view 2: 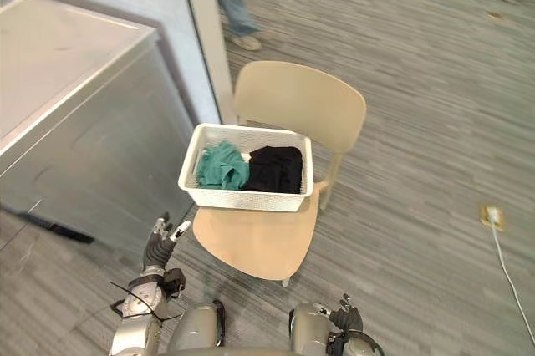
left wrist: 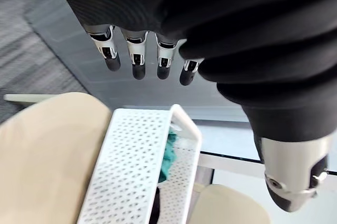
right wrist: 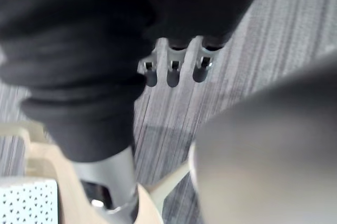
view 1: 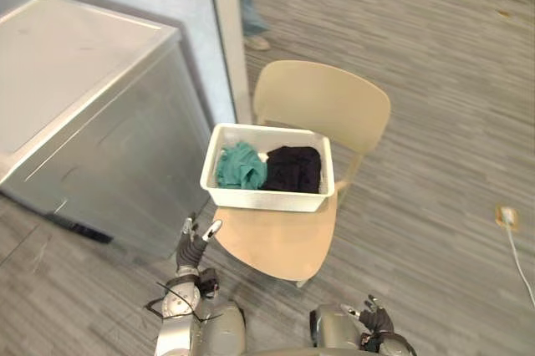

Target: Pick up the laundry basket with both hands and put the clothes into the washing machine.

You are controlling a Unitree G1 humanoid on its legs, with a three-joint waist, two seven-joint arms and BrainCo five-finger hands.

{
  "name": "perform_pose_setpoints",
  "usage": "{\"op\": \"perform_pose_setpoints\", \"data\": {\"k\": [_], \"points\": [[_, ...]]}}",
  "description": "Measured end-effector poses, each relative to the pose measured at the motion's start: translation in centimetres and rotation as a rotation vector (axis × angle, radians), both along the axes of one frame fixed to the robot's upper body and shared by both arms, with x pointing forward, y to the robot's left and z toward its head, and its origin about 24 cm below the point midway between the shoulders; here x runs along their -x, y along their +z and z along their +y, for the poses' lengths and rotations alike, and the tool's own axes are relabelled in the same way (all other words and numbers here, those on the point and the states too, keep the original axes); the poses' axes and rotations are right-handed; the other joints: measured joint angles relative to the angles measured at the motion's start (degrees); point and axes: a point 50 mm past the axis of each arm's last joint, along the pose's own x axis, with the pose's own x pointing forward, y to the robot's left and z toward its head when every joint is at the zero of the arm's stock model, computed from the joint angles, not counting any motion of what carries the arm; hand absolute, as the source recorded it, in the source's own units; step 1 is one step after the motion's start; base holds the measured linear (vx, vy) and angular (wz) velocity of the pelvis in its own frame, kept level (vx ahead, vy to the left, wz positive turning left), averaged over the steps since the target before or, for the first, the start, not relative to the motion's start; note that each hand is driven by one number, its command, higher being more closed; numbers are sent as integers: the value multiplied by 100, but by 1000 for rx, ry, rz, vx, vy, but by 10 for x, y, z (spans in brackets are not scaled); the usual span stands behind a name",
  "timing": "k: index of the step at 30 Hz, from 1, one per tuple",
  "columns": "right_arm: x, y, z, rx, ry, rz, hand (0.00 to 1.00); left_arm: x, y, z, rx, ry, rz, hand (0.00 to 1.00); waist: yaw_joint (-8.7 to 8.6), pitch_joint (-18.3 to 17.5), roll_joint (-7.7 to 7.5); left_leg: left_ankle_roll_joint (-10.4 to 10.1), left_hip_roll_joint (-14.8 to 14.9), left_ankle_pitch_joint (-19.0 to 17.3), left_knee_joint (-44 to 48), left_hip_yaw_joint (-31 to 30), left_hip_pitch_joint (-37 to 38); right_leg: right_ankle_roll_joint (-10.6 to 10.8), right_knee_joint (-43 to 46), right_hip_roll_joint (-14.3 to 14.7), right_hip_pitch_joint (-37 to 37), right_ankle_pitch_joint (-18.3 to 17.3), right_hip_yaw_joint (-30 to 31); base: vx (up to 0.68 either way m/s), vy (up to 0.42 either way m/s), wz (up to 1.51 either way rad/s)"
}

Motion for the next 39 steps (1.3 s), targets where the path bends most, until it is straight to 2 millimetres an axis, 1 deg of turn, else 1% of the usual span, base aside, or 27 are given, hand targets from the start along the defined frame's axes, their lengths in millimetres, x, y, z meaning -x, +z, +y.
{"op": "perform_pose_setpoints", "data": {"k": [2, 5, 6, 9, 10, 11, 12, 15, 17, 18, 19, 21, 24, 26, 27, 28, 29, 30, 31, 32, 33, 34, 35, 36, 37, 38, 39], "points": [[-15, 5, 5, 15, 50, -36, 0, 1, -2, -3, 11, -6, 11, 0, 146, -12, 4, -96, 144, 388, -250, -138, -152, -257, -540, 157, 131, -266, -60, -209, -394, 39], [-32, 10, 9, 37, 95, -72, 0, 1, -3, -7, 25, -15, 10, 0, 100, -25, 90, -28, 294, 1089, -809, -502, -400, -640, -755, 374, -3, -227, -648, -298, -305, 77], [-36, 12, 6, 61, 93, -81, 0, -1, -1, -9, 33, -27, 3, 0, 93, -43, 90, 54, 401, 1476, -1379, -436, -368, -984, -1001, 368, -51, -105, -1048, -333, -249, 98], [-33, 13, -9, 110, 67, -67, 0, -3, 0, -11, 37, -34, -3, 0, 65, -66, 120, 84, 446, 1326, -935, 356, -356, -1178, -1505, 169, 61, 337, -1706, -261, -160, 112], [-31, 12, -12, 115, 50, -60, 0, -3, 0, -11, 38, -35, -4, 0, 52, -68, 94, 148, 464, 1222, -681, 496, -371, -1181, -1594, 94, 89, 408, -1849, -256, -102, 126], [-25, 11, -17, 120, 22, -46, 0, -4, 0, -11, 38, -35, -6, 0, 34, -81, 64, 293, 580, 922, -87, 742, -346, -1180, -1814, -44, 175, 560, -2115, -248, -47, 148], [-19, 8, -20, 119, -1, -29, 0, -1, -2, -10, 41, -29, 3, 0, -75, -99, 76, 592, 813, 573, 557, 1013, -170, -1114, -2140, -200, 360, 752, -2502, -198, 9, 149], [-1, -1, -24, 106, -38, 40, 0, 4, -12, -11, 49, -34, 51, 0, -187, -288, 97, 680, 1138, 425, 721, 1422, 322, -984, -2508, -407, 475, 985, -2986, -151, 120, 125], [23, -12, -25, 69, -113, 127, 0, 7, -26, -16, 62, -52, 116, 0, -395, -536, 187, 637, 1269, 472, 5, 1960, 859, -696, -2814, -784, 509, 1260, -3685, -143, 331, 177], [26, -13, -26, 51, -157, 129, 0, 7, -28, -18, 65, -60, 125, 0, -440, -569, 238, 588, 1266, 556, -295, 2178, 994, -608, -2890, -891, 538, 1340, -3914, -125, 405, 198], [27, -14, -28, 41, -193, 131, 0, 3, -29, -21, 67, -74, 131, 0, -544, -644, 354, 264, 1154, 642, -870, 2532, 1038, -440, -2994, -1100, 563, 1512, -4313, -119, 448, 185], [27, -17, -17, -10, -227, 135, 0, -7, -24, -20, 45, -99, 107, 0, -544, -591, 170, 199, 742, 640, -1246, 2749, 867, -264, -3524, -1348, 858, 1966, -4939, -116, 492, 176], [22, -18, -12, -31, -233, 126, 0, -2, -26, -7, 3, -106, 124, 0, -528, -584, 3, 214, 208, 591, -1223, 2170, 526, -198, -3819, -1734, 1159, 2410, -5323, -84, 428, 126], [21, -17, -12, -36, -245, 120, 0, -3, -26, -8, 9, -114, 122, 0, -547, -513, 54, 427, -101, 332, -1073, 1760, 329, -155, -3643, -1987, 1303, 2486, -5366, -68, 390, 128], [18, -15, -18, -24, -244, 105, 0, -1, -28, -13, 31, -117, 126, 0, -538, -412, 141, 563, -327, 214, -1040, 1492, 305, -403, -3133, -2249, 1201, 2426, -4797, -71, 370, 116], [16, -12, -22, -15, -243, 89, 0, 0, -28, -17, 47, -120, 127, 0, -562, -362, 215, 624, -422, 159, -1050, 1374, 316, -817, -2761, -2313, 1016, 2280, -4273, -100, 330, 114], [13, -9, -25, -11, -249, 58, 0, 4, -30, -18, 58, -118, 134, 0, -645, -292, 291, 727, -525, 192, -1096, 1097, 315, -935, -2127, -1951, 694, 1529, -2670, -92, 205, 130], [10, -7, -21, -24, -243, 35, 0, 6, -31, -13, 50, -99, 137, 0, -709, -220, 232, 841, -696, 260, -1199, 860, 344, -716, -1738, -1312, 510, 906, -1429, -86, 142, 129], [8, -6, -18, -38, -251, 22, 0, 6, -30, -10, 44, -91, 136, 0, -711, -166, 192, 881, -789, 284, -1258, 773, 378, -663, -1603, -1050, 432, 672, -1060, -37, 16, 115], [4, -5, -9, -65, -247, 1, 0, 6, -30, -5, 38, -70, 136, 0, -710, -69, 28, 942, -932, 322, -1369, 709, 465, -701, -1550, -665, 300, 431, -774, -21, -29, 97], [-4, -2, -4, -82, -244, -35, 0, 6, -30, -4, 31, -73, 134, 0, -689, 8, -60, 941, -1087, 321, -1375, 579, 396, -832, -1769, -388, 171, 362, -925, -46, -39, 112], [-6, 0, -1, -86, -235, -48, 0, 6, -31, -6, 27, -80, 140, 0, -775, -41, -170, 937, -1257, 320, -1465, 390, 374, -854, -1841, -285, 172, 375, -914, 30, 40, 152], [-2, 1, -2, -82, -248, -60, 0, 3, -28, -13, 31, -95, 127, 0, -979, -135, -177, 1226, -1324, 30, -271, 639, 32, -877, -1859, -596, 117, 291, -1451, 55, 63, 137], [-3, 5, -7, -67, -251, -84, 0, 1, -26, -20, 43, -105, 115, 0, -977, -60, -85, 1356, -1202, -227, 477, 787, 3, -857, -1756, -599, 157, 229, -1610, 149, 79, 127], [-4, 11, -15, -44, -249, -121, 0, -2, -25, -31, 50, -122, 111, 0, -999, 62, 228, 1252, -968, -1005, 181, 849, 651, -664, -1275, -548, 254, 192, -1889, 102, 60, 53], [-15, 15, -11, -54, -244, -150, 0, -15, -18, -32, 42, -124, 84, 0, -940, 280, 65, 1199, -1205, -1095, -196, 618, 1025, -750, -291, -696, -139, -33, -2032, 110, 40, 51], [-13, 15, -10, -57, -245, -146, 0, -19, -15, -33, 41, -123, 68, 0, -990, 258, 83, 1171, -1186, -1083, -345, 546, 1170, -878, -414, -645, -229, -156, -2241, 122, 23, 53]]}}
